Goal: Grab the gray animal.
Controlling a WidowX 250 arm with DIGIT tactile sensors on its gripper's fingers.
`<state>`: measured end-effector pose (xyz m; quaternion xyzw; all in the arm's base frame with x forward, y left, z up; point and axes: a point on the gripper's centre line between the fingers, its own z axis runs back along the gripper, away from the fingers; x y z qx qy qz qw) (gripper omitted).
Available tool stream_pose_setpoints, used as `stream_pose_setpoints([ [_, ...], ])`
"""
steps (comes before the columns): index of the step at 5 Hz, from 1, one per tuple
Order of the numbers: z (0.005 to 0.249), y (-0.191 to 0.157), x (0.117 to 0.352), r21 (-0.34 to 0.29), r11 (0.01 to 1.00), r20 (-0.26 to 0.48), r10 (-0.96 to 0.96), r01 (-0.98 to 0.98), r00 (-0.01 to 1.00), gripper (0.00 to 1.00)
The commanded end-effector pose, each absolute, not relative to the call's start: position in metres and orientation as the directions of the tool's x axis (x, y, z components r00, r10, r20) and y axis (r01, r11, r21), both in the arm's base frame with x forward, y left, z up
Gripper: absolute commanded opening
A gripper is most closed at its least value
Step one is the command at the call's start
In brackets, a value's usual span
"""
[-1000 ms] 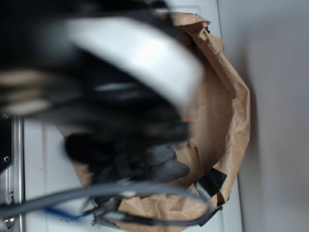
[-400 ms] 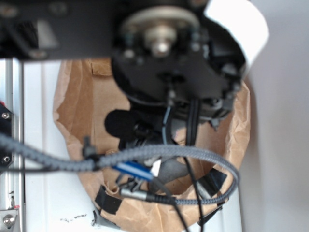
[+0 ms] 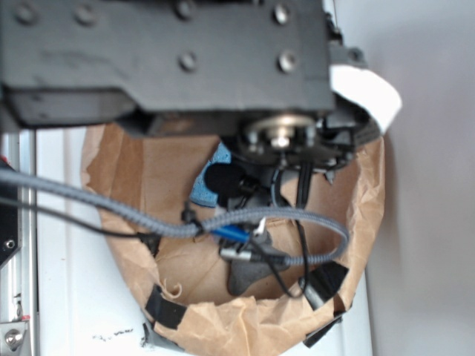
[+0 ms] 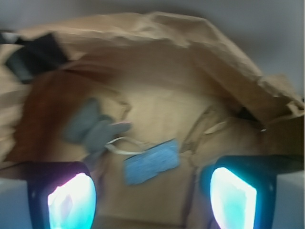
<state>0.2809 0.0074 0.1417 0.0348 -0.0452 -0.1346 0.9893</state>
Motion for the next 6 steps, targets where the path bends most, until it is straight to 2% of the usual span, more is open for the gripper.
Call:
stream_pose_setpoints([
  [1,0.115,-0.024,0.269,0.008,0.852,0.133,-0.52,0.523,0.844,1.0],
  [2,0.097,-0.042,0.279,-0.06,0.824,0.144,-0.551,0.563,0.822,1.0],
  [3,0.082,-0.056,0.287,-0.083,0.811,0.14,-0.567,0.58,0.812,1.0],
  [5,0.048,-0.081,0.276,-0.029,0.783,0.12,-0.614,0.621,0.78,1.0],
  [6,0.043,-0.077,0.276,-0.01,0.808,0.123,-0.583,0.589,0.803,0.0],
])
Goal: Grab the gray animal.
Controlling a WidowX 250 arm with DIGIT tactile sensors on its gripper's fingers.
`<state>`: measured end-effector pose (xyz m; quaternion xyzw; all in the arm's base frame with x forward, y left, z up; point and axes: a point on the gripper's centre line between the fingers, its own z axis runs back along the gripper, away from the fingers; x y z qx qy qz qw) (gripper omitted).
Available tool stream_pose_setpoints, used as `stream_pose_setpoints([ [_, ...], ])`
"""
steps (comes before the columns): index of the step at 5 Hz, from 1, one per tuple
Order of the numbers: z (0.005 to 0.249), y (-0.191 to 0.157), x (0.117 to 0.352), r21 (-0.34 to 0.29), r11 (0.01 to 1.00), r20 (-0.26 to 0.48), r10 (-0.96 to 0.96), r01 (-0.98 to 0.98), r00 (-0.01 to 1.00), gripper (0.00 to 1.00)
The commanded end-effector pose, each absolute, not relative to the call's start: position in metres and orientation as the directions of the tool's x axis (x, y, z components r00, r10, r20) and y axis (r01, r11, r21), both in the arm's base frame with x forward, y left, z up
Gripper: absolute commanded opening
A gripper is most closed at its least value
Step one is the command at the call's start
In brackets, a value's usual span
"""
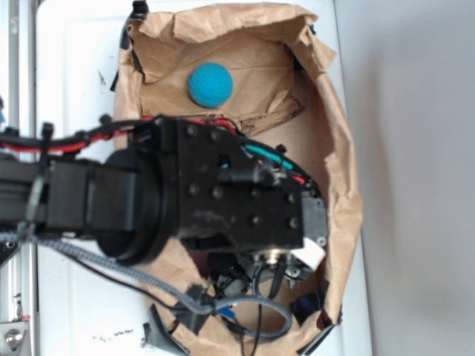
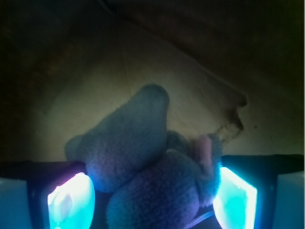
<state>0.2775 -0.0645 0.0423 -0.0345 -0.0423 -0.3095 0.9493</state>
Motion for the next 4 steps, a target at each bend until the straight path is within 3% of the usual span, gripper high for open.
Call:
stream_pose_setpoints([
  [1,0.043,-0.071,0.278,0.002,0.815,0.132,-0.575,0.58,0.807,0.0],
  [2,0.061,-0.06,0.282,0.039,0.855,0.164,-0.516,0.517,0.841,0.0],
  [3,0.111,-0.037,0.28,0.018,0.933,0.202,-0.355,0.359,0.913,0.0],
  [4,0.159,-0.009,0.272,0.074,0.987,0.171,-0.154,0.143,0.973,0.0],
])
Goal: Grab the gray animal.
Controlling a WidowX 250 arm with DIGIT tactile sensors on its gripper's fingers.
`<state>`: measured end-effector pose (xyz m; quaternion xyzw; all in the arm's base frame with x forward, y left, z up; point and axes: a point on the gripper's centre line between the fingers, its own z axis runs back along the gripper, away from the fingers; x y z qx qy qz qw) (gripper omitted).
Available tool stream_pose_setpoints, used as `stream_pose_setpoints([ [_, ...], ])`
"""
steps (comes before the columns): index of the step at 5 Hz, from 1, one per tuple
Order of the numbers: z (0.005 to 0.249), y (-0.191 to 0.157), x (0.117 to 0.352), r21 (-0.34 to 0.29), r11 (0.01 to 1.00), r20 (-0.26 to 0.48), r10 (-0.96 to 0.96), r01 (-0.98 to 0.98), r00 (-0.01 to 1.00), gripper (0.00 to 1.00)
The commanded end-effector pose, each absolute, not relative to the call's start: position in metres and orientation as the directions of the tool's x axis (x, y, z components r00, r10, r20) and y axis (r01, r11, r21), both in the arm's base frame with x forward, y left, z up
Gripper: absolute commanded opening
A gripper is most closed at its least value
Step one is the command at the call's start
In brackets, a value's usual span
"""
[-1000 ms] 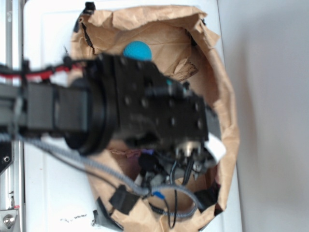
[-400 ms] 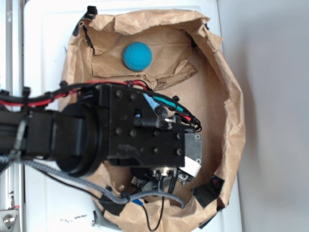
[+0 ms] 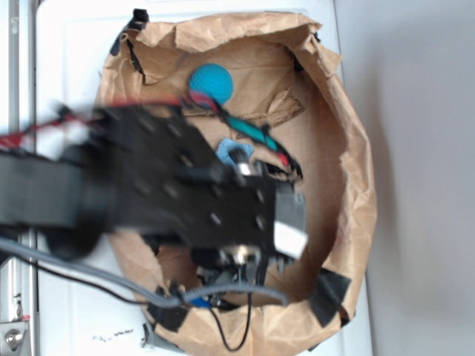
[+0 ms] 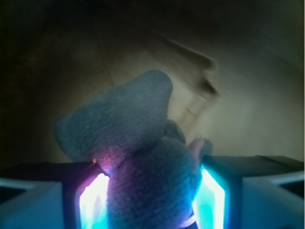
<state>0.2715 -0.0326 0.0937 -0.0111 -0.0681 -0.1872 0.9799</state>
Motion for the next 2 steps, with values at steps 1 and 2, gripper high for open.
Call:
stream_pose_setpoints([
  [1,0.197,0.016,0.257,0.092,0.996,0.173,-0.016,0.0,0.985,0.0],
  [2,0.223,0.03,0.245,0.093,0.993,0.173,0.059,-0.076,0.983,0.0],
])
